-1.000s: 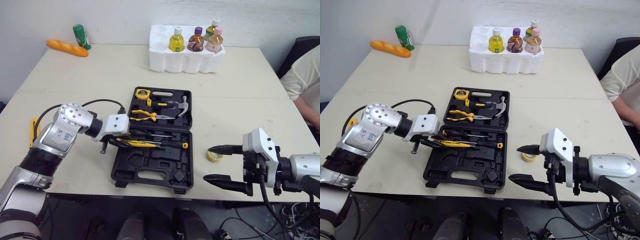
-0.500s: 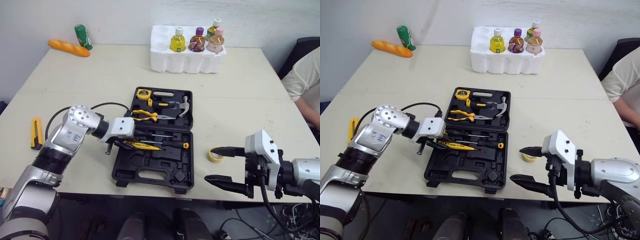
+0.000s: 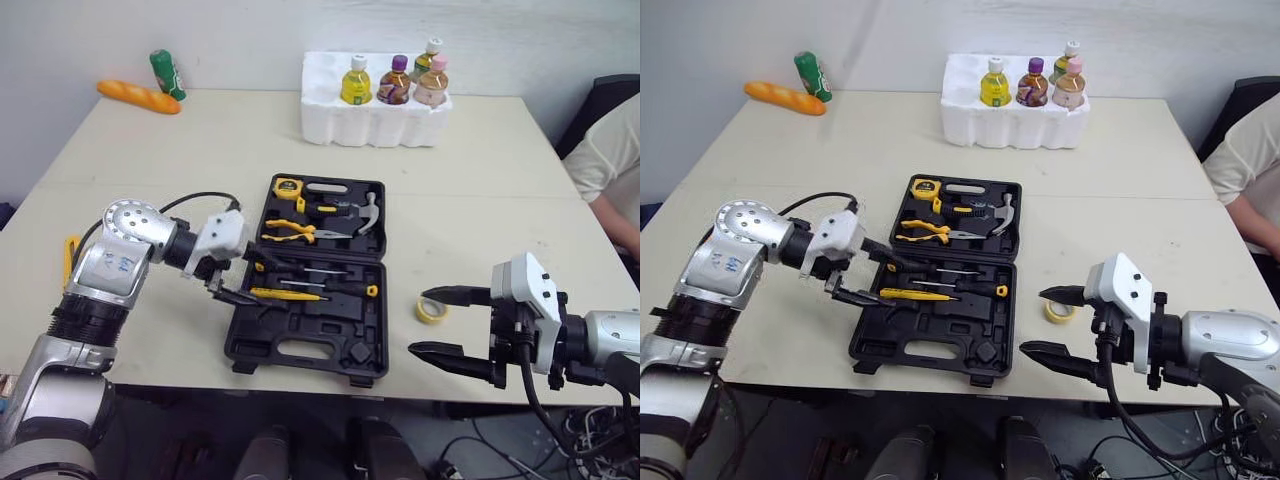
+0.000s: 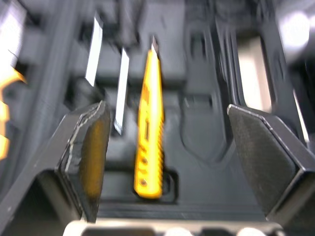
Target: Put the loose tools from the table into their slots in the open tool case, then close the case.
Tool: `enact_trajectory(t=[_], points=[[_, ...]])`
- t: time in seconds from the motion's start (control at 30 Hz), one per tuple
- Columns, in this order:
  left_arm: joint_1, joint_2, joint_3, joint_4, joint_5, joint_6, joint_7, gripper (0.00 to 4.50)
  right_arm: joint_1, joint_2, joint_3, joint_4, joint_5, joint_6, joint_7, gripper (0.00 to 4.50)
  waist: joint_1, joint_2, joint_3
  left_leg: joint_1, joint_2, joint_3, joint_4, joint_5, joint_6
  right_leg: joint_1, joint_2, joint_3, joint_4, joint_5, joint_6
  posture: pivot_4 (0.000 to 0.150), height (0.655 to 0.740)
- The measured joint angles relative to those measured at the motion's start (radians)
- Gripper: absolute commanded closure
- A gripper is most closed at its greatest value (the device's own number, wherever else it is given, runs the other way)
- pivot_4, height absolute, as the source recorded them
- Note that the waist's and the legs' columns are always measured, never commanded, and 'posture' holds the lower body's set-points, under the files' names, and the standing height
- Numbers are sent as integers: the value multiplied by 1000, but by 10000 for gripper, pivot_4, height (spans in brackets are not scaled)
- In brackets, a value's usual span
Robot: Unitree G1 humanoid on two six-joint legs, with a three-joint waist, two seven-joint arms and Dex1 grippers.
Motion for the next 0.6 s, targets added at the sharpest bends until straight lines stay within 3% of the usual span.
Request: enact_trajectory(t=[0.23,0.6], points=[[66,-86,18,59,-63,144,52,44578,-25,2,31,10,-2,-2,-1,0,-3,0,0,0,0,0,0,0,0,0,1,0,1,0,0,1500,7367],[83,-85,-44,92,42,94,150,44578,-25,2,54,11,-4,-3,-3,0,-2,0,-1,2,0,1,0,0,0,1,0,1,0,0,0,1500,7367]])
